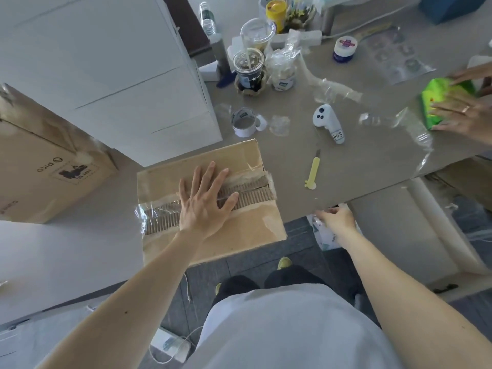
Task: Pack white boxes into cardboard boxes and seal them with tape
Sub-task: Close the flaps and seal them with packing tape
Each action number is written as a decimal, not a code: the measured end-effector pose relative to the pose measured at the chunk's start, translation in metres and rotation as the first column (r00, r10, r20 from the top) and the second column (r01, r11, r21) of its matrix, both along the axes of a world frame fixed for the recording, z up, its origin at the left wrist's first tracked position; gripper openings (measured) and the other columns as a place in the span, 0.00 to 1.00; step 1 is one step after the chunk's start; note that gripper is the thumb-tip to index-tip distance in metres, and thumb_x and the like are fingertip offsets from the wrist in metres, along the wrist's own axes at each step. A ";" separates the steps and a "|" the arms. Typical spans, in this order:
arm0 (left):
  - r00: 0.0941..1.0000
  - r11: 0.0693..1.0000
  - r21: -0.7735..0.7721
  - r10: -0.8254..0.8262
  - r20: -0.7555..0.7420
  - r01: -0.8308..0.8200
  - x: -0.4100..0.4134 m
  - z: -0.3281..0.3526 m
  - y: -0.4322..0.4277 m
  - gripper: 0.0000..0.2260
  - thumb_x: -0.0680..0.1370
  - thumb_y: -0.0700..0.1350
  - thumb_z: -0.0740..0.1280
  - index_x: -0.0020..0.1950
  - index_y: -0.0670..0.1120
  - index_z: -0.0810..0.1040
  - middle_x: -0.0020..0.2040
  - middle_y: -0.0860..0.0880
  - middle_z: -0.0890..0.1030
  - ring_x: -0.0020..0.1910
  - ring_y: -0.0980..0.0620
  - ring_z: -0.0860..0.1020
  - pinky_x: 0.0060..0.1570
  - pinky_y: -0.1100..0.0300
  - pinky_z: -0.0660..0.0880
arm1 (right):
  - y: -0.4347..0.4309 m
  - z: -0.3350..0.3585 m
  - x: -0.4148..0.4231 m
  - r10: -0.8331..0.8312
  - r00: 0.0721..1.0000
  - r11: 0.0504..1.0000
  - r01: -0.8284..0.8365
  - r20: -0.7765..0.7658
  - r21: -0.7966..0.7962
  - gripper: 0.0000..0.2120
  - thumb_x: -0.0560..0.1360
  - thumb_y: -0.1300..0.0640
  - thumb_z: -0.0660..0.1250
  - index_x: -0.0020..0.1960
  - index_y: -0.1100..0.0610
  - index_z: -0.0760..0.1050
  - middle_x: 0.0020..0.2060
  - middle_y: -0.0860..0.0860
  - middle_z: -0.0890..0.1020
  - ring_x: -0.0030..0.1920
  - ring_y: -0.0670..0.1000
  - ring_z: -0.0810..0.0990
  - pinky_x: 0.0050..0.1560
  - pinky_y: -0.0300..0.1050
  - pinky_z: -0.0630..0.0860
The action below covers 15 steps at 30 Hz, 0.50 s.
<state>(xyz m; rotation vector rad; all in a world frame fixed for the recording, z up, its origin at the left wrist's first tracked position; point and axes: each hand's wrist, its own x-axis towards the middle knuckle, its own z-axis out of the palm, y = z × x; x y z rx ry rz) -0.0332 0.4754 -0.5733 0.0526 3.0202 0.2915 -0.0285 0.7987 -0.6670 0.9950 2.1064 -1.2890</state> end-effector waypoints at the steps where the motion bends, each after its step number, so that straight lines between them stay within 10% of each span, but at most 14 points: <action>1: 1.000 1.000 -0.001 0.002 -0.005 -0.002 0.000 0.000 0.000 0.28 0.80 0.68 0.51 0.79 0.63 0.54 0.81 0.56 0.50 0.81 0.51 0.45 0.76 0.38 0.41 | 0.003 0.002 -0.002 0.023 1.000 1.000 -0.023 0.021 -0.016 0.15 0.73 0.51 0.72 0.56 0.59 0.77 0.51 0.54 0.79 0.52 0.56 0.76 0.51 0.50 0.74; 15: 1.000 1.000 0.004 -0.002 -0.018 0.002 -0.001 0.000 0.002 0.28 0.79 0.69 0.50 0.78 0.62 0.55 0.81 0.56 0.50 0.81 0.51 0.45 0.76 0.38 0.42 | -0.009 0.044 -0.010 0.169 0.974 0.985 -0.160 -0.150 0.069 0.10 0.74 0.55 0.66 0.43 0.62 0.81 0.42 0.59 0.83 0.37 0.51 0.73 0.37 0.45 0.67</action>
